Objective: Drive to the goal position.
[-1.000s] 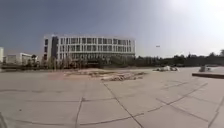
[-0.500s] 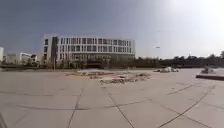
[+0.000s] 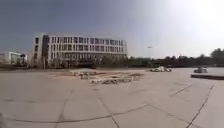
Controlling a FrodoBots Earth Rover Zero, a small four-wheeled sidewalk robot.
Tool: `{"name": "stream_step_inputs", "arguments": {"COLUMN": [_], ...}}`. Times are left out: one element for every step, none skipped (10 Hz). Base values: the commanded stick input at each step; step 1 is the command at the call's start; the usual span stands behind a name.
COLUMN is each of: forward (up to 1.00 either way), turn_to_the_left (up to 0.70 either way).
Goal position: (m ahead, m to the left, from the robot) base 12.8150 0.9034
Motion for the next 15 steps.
{"name": "stream_step_inputs", "arguments": {"forward": [0.7, 0.7, 0.7, 0.7, 0.7, 0.7, 0.7, 0.7, 0.7, 0.7, 0.7, 0.7, 0.7, 0.7, 0.7], "turn_to_the_left": [-0.35, -0.35, -0.35, -0.35, -0.35, -0.35, -0.35, -0.35, -0.35, 0.0, 0.0, 0.0, 0.0, 0.0, 0.0]}}
